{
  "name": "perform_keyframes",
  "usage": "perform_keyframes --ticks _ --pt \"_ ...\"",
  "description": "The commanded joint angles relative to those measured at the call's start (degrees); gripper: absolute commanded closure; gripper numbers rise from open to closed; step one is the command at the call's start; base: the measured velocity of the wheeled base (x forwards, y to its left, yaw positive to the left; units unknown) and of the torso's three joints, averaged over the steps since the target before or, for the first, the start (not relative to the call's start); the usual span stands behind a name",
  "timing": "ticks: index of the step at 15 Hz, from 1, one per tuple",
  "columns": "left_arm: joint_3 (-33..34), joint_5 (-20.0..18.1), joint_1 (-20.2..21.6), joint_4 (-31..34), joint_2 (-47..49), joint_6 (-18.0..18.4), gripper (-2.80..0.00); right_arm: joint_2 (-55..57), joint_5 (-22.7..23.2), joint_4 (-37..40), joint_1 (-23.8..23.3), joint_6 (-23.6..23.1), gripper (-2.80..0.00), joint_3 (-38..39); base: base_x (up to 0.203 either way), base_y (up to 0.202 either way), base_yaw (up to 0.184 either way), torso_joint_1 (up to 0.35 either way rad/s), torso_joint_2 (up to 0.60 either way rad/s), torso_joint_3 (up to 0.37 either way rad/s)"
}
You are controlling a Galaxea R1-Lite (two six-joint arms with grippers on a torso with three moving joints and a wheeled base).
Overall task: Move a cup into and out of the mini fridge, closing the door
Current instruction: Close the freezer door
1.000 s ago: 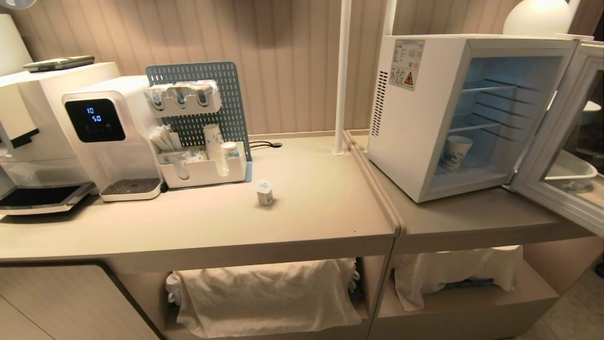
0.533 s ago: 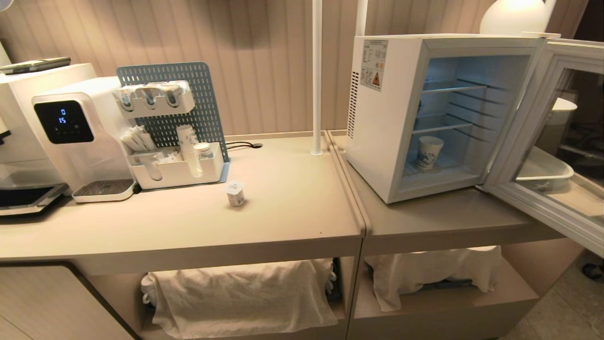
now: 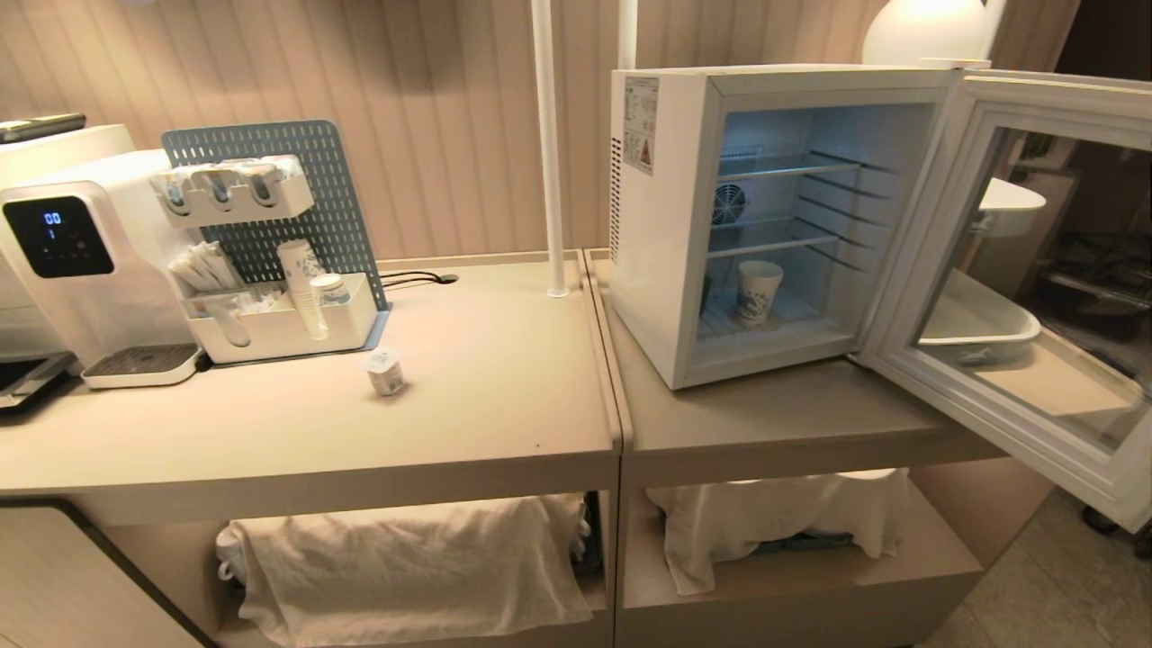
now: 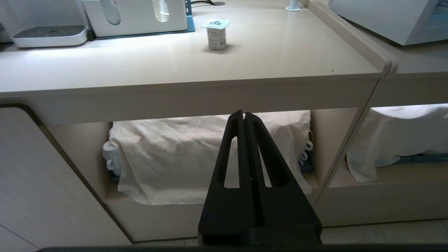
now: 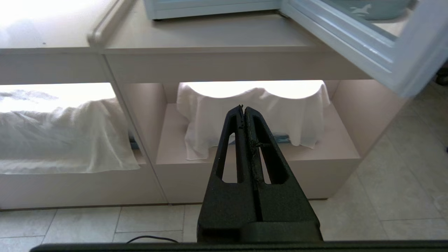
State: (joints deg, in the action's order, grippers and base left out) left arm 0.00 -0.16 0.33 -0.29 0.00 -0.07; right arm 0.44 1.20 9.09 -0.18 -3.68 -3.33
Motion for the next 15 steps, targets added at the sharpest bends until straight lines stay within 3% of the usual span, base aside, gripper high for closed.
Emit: perform_keyframes --ticks 1,15 --pt "0.1 0.0 0.0 -0.1 0.1 0.0 0.00 0.1 0.0 0.0 0.0 0.0 0.00 0.0 0.000 -0.194 -0.001 -0.001 0.00 0.004" --pt "0.1 0.0 0.0 -0.1 0.1 -0.1 0.00 -0.3 0.0 0.0 0.0 0.0 0.00 0.0 0.000 -0.194 0.000 0.002 0.00 0.002"
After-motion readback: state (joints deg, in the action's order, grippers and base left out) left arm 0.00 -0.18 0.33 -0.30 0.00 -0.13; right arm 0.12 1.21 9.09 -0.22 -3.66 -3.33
